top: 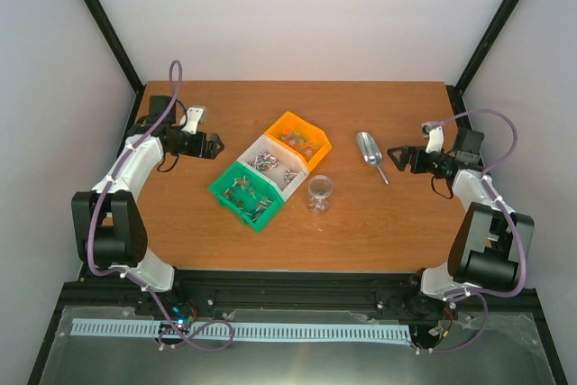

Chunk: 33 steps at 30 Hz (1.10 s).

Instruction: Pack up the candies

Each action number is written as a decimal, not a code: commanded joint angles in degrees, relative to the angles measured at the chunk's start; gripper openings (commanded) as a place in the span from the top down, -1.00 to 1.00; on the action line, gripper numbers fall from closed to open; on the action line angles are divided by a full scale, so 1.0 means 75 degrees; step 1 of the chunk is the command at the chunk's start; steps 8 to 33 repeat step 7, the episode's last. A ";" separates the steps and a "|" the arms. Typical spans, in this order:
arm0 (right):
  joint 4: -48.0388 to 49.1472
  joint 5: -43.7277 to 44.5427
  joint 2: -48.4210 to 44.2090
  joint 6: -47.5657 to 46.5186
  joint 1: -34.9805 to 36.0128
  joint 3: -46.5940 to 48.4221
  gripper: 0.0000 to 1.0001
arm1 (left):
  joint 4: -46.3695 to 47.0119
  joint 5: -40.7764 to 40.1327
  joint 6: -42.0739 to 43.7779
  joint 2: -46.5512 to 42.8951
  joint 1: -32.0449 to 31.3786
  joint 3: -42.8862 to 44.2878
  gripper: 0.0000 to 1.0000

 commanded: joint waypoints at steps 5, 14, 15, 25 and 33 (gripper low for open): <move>0.0564 0.0023 -0.0244 -0.0018 -0.0020 -0.0129 -1.00 | 0.0496 -0.0109 -0.0019 -0.0170 0.0039 -0.0052 -0.99; 0.0635 -0.0007 -0.0198 0.0026 -0.0014 -0.0173 -1.00 | 0.0574 -0.0080 -0.0031 -0.0251 0.0037 -0.0149 -0.99; 0.0635 -0.0007 -0.0198 0.0026 -0.0014 -0.0173 -1.00 | 0.0574 -0.0080 -0.0031 -0.0251 0.0037 -0.0149 -0.99; 0.0635 -0.0007 -0.0198 0.0026 -0.0014 -0.0173 -1.00 | 0.0574 -0.0080 -0.0031 -0.0251 0.0037 -0.0149 -0.99; 0.0635 -0.0007 -0.0198 0.0026 -0.0014 -0.0173 -1.00 | 0.0574 -0.0080 -0.0031 -0.0251 0.0037 -0.0149 -0.99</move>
